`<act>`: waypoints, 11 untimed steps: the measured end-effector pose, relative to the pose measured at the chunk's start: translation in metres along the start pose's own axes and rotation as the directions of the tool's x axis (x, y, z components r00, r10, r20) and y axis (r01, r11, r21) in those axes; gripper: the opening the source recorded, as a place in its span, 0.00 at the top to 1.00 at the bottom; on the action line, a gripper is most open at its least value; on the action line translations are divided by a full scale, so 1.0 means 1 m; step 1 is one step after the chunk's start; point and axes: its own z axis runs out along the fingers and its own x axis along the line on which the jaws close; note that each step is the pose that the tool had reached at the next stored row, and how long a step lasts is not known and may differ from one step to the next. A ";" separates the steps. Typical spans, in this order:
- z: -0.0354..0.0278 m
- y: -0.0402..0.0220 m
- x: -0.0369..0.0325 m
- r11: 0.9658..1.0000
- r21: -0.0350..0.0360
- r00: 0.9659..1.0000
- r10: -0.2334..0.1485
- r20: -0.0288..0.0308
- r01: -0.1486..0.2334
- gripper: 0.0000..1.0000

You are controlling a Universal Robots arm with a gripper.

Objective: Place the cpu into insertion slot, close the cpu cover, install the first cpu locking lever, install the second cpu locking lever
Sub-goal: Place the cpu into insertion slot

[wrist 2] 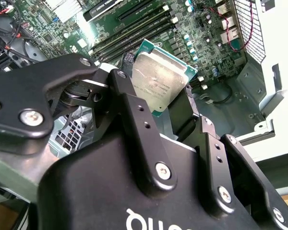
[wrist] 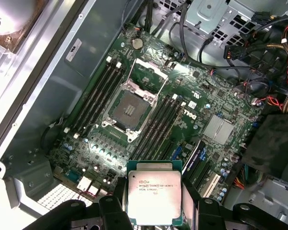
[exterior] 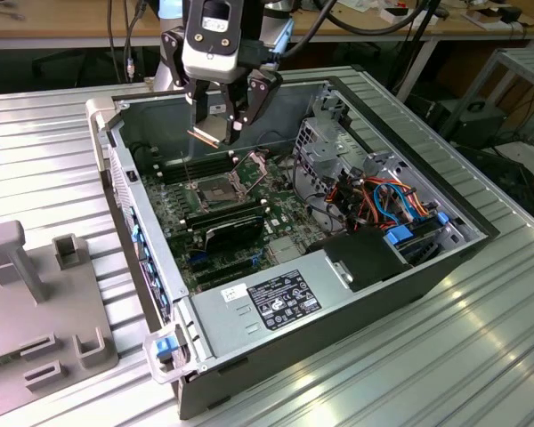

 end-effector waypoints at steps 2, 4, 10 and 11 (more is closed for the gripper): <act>0.0000 0.0000 0.0000 1.000 0.000 1.000 0.005 0.000 -0.005 0.45; 0.0000 0.0000 0.0000 1.000 0.000 1.000 0.010 0.000 -0.010 0.45; 0.0000 0.0000 0.0000 1.000 0.001 1.000 0.023 0.001 -0.023 0.45; 0.0001 0.0000 0.0000 1.000 0.001 1.000 0.025 0.001 -0.025 0.45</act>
